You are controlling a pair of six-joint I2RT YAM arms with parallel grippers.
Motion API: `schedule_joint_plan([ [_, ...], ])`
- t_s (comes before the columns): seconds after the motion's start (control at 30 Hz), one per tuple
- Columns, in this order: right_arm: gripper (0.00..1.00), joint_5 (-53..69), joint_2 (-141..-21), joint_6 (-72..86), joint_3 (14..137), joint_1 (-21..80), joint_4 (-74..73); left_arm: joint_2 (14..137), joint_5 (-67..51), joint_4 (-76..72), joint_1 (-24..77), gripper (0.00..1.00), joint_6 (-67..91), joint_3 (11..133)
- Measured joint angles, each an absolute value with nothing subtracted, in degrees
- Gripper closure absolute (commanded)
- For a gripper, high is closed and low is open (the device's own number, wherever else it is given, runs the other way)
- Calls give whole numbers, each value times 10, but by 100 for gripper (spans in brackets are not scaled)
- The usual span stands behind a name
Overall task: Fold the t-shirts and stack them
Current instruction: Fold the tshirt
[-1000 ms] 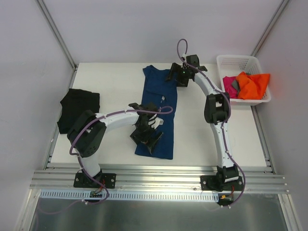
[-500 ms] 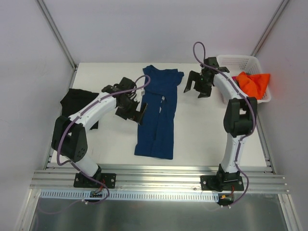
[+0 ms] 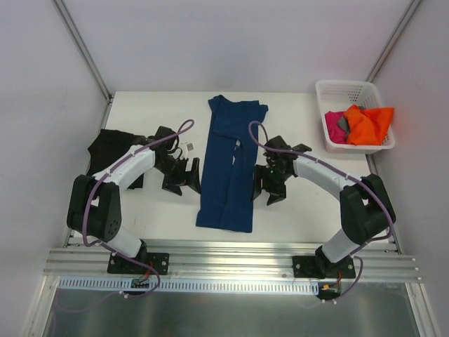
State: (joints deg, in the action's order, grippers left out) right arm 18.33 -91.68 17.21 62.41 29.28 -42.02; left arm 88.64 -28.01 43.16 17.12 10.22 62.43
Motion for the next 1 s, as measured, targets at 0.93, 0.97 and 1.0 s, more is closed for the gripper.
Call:
schedule_joint_plan([
  [0.93,3,-396,-951,-138,1104,431,-251,745,-131,294,152,6,112,696],
  [0.97,2,-394,-928,-126,1073,438,-273,743,-129,291,152,6,112,707],
  [1.0,2,-384,-894,-110,1031,442,-300,738,-129,286,149,7,113,711],
])
